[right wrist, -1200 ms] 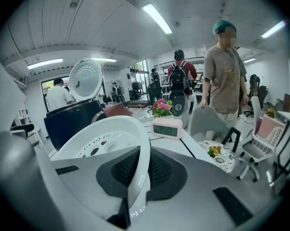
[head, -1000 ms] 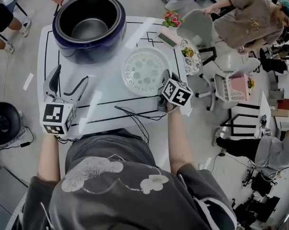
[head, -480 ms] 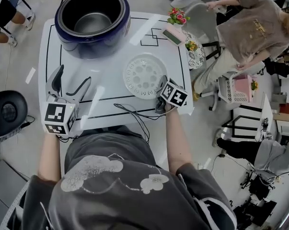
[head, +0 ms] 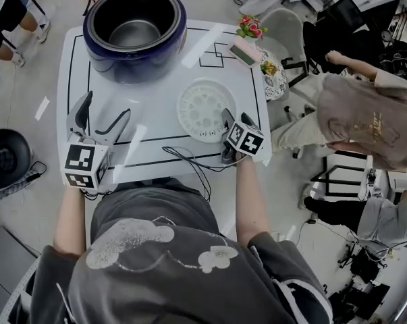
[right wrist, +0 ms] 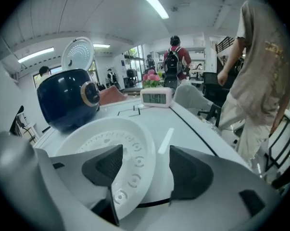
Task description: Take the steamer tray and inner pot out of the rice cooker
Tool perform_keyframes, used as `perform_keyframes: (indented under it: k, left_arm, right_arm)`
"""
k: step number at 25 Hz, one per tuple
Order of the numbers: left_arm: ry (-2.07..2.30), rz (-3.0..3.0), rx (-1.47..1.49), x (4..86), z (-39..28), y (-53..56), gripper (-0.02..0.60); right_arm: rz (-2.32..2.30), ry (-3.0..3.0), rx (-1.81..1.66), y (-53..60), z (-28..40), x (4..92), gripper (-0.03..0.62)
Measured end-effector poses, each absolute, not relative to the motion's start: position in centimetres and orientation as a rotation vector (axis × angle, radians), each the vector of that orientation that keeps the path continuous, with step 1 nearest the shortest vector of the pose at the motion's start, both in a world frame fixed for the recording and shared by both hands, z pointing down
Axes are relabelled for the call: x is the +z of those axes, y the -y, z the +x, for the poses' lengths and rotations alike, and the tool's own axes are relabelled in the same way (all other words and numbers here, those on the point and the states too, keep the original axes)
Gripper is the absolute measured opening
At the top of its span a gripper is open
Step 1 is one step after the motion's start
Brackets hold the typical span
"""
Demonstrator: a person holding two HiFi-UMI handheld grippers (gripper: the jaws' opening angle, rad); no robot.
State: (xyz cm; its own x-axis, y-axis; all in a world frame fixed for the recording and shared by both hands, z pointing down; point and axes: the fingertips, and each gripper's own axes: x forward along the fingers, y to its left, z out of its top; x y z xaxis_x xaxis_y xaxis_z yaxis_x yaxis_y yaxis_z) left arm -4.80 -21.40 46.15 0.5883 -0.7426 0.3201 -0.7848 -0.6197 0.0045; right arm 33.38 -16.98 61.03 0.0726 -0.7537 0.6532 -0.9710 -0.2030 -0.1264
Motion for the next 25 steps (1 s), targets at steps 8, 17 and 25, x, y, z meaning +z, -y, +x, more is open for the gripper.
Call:
perform_keyframes:
  k: [8, 17, 25]
  left_arm:
    - [1.355, 2.662, 0.371, 44.5, -6.7, 21.5, 0.433]
    - [1.411, 2.731, 0.295, 41.0, -8.4, 22.7, 0.433]
    - [1.461, 2.773, 0.264, 37.6, -10.3, 25.6, 0.433]
  right_arm:
    - [2.109, 1.952, 0.637, 18.1, 30.5, 49.1, 0.313]
    - [2.064, 2.315, 0.509, 22.8, 22.8, 38.6, 0.313]
    - [1.841, 2.404, 0.41, 31.2, 14.2, 33.4, 0.313]
